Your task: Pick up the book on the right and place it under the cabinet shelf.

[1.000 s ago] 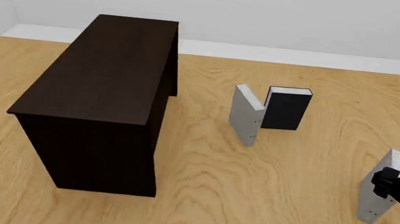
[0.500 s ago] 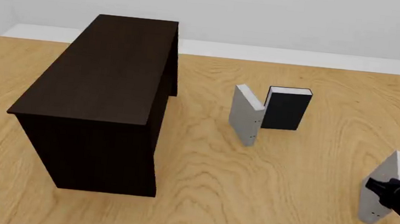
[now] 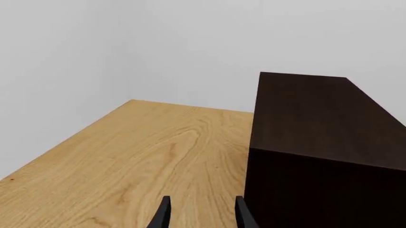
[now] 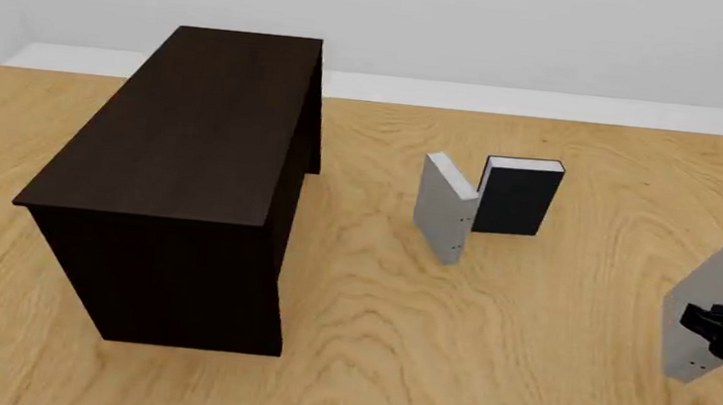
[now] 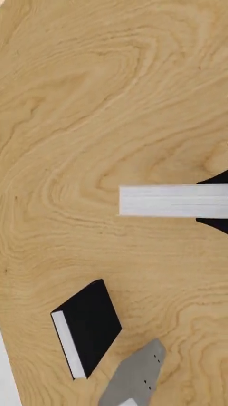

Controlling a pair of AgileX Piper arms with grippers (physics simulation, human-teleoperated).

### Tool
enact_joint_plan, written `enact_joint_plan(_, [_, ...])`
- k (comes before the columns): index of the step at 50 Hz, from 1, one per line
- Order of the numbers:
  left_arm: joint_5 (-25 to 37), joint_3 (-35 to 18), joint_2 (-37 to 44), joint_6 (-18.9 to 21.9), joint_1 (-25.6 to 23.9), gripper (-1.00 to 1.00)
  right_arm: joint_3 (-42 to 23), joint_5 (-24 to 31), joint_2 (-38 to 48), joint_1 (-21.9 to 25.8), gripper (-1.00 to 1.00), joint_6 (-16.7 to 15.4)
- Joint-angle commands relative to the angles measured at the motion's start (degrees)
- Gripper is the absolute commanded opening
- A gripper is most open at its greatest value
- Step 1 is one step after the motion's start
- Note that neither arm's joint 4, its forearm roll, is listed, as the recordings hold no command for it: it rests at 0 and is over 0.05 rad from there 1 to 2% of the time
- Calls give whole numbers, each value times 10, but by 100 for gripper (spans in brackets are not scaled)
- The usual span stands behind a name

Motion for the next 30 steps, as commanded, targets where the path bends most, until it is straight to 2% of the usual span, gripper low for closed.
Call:
enact_joint_plan(1, [1,0,0,0,0,100,-21,60,-100,59,-100,61])
enact_joint_plan(5, [2,-2,0,0,0,100,-18,58,-120,73,-100,77])
enact_joint_plan(10, [3,0,0,1,0,100,-1,40,-157,108,-100,123])
enact_joint_plan(17, [0,0,0,0,0,100,31,-4,-166,148,-100,177])
enact_joint_plan(30, [-1,0,0,-1,0,100,47,-40,-178,197,-100,225])
